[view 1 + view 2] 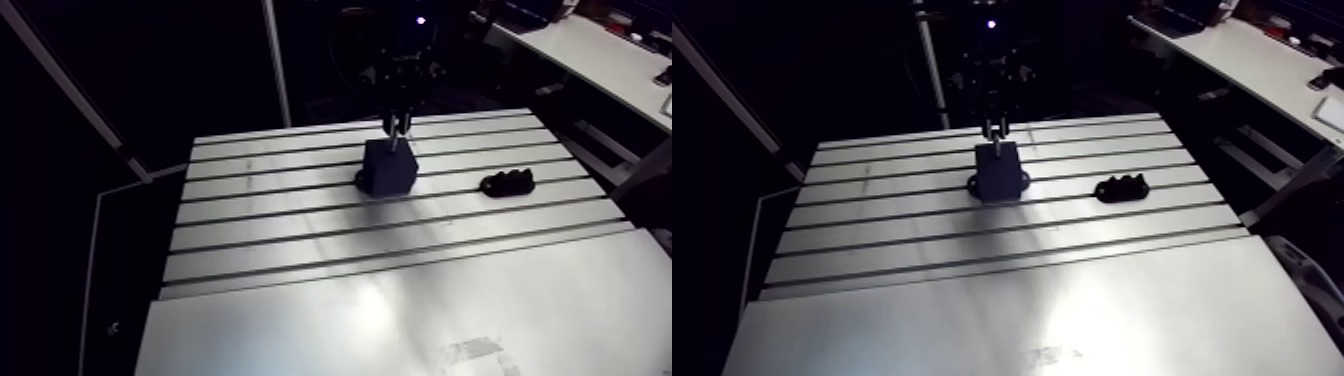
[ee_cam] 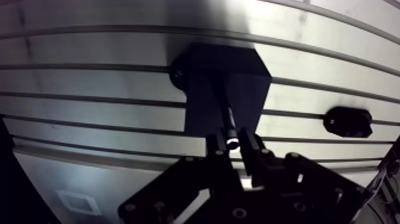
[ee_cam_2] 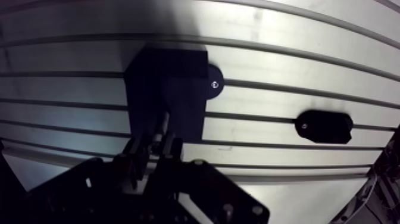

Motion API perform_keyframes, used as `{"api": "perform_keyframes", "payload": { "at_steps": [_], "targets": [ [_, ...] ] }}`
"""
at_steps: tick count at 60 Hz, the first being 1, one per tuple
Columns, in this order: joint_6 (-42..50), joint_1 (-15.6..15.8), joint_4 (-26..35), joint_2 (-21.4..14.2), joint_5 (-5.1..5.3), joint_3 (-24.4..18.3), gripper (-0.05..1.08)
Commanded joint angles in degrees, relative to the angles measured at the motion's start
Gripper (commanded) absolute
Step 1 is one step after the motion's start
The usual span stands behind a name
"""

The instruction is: Pick up the M10 bolt and insert it into the hole until fully seated.

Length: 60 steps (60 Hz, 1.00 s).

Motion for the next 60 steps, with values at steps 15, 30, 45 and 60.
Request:
{"api": "perform_keyframes", "payload": {
  "at_steps": [15,30,45,60],
  "targets": [
    [0.0,-0.1,-1.1,0.4,0.00,0.6,1.08],
    [0.0,-0.1,-1.2,0.5,-0.09,0.6,1.08],
    [0.0,-0.1,-1.8,0.6,0.00,1.3,1.06],
    [-0.1,-0.1,-2.1,0.5,-0.08,1.6,0.84]
  ]
}}
